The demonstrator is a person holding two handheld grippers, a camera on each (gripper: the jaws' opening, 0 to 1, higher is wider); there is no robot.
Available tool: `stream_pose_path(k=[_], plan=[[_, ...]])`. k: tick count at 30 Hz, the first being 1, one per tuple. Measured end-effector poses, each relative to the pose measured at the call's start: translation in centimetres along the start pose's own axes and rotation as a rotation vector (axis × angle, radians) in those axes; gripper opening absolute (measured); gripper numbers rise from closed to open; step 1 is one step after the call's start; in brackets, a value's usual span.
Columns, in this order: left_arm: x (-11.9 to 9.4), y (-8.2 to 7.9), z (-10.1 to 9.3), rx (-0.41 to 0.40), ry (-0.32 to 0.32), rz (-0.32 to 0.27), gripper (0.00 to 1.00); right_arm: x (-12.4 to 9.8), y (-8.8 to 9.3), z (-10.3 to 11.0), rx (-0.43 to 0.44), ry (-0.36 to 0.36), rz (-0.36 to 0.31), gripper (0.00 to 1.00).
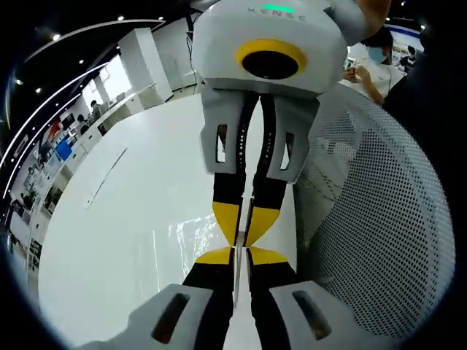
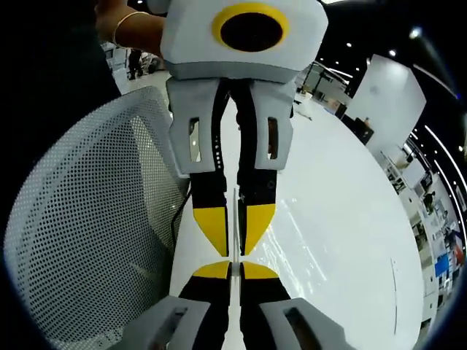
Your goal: Open the resealable bag by pulling the two sides of the seal apart until the entire bag opening is separated and visibly accessible.
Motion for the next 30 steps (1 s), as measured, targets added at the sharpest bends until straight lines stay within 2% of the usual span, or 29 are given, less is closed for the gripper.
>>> stream_pose_path(k=[8,11,20,30], plan=[[0.08,0.06,0.13,0.021,0.002,0.012,0.00,-0.03,-0.20,0.07,-0.011,-0.003,-0.002,0.00],[0.16,0.08,0.09,0.038,-0.018,0.010,0.00,-0.03,-0.13,-0.06,-0.004,-0.002,-0.002,0.00],[0.07,-0.06,0.06,0.028,-0.032,-0.003,0.00,-0.26,-0.07,-0.06,0.019,-0.001,-0.011,0.00],[-0.01,-0.15,-0.03,0.042,-0.044,0.000,0.00,-0.43,0.70,-0.18,0.050,-0.005,-0.010,0.00]])
Point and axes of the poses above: the point that each gripper's makers call its tool centre point, and the gripper's own axes: x roughly forward along the fingers, z roughly to its left, y roughly out of its underside, the point moved 6 cm from there along -x, roughly backward along the fingers, and after that the axes turned 4 degrees about y, right-handed, at the moved point
